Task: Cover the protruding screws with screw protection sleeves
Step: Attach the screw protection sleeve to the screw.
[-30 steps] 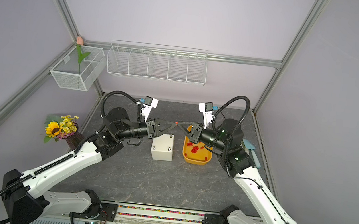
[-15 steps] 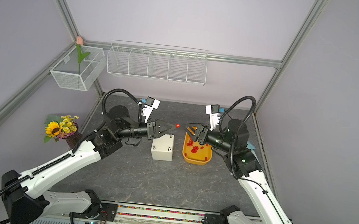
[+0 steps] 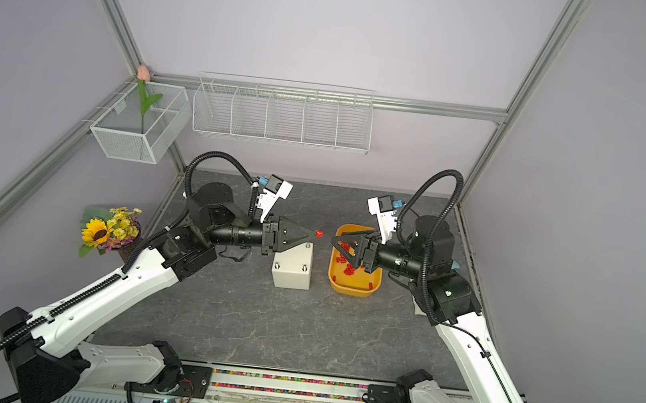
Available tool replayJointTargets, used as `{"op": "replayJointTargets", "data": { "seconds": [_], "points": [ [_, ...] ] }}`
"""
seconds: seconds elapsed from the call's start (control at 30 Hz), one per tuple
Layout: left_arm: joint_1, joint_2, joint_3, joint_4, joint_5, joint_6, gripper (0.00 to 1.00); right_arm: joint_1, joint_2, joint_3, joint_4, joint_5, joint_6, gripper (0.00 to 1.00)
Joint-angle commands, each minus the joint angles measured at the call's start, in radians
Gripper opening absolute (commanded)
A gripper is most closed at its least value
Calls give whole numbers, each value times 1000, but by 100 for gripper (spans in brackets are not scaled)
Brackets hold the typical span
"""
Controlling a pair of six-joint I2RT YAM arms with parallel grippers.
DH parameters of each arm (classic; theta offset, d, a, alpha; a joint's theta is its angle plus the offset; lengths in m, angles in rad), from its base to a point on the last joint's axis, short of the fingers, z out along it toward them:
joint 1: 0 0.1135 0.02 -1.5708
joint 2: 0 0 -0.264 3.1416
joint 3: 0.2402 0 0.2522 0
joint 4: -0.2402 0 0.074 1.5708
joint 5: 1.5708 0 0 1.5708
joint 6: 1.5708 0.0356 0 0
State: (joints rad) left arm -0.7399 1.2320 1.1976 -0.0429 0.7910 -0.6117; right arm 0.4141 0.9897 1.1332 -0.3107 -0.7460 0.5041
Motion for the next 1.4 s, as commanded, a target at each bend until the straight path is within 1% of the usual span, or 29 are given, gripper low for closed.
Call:
{"op": "replayJointTargets", "data": {
  "seconds": [0.0,0.07,0.23,0.37,0.57,0.8,1.37],
  "points": [
    [4,10,29,-12,34,18,0,-5,32,17,123,-142,64,49],
    [4,9,27,-6,42,14,0,-5,39,10,166,-160,91,46],
    [4,5,17,0,49,12,0,3,51,6,224,-189,128,42],
    [4,7,13,11,55,5,0,13,65,14,223,-196,127,37],
    [4,5,11,18,52,6,0,22,75,24,188,-187,103,40],
    [4,6,8,21,51,1,0,31,74,24,194,-191,102,30],
    [4,5,8,23,45,-1,0,45,78,30,177,-195,83,20]
  ]
}}
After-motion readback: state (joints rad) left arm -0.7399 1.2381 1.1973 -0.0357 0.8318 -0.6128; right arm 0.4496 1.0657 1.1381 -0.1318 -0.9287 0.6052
